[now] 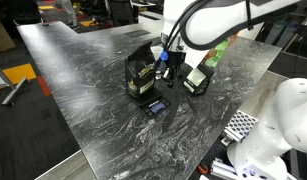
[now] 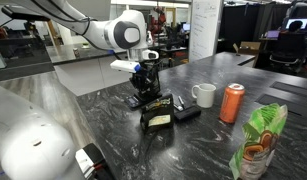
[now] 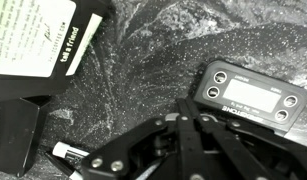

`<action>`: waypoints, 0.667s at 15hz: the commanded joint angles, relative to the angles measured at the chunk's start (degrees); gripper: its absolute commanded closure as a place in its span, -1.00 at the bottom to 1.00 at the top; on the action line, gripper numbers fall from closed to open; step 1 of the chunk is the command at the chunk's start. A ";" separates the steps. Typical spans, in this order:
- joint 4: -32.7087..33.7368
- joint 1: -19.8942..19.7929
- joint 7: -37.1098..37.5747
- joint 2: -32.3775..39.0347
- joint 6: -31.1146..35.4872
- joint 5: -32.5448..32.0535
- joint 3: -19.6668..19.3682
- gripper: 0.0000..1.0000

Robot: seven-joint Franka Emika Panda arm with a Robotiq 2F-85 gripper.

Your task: Press the button on the top right corner

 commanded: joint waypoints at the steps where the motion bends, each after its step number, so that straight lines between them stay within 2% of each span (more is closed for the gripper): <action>1: -3.21 0.17 -2.07 -1.89 3.74 0.71 -0.95 1.00; 7: -3.55 1.00 -4.01 0.90 9.03 2.44 -1.22 1.00; 10: -3.58 1.67 -3.26 2.60 9.52 3.64 -0.69 1.00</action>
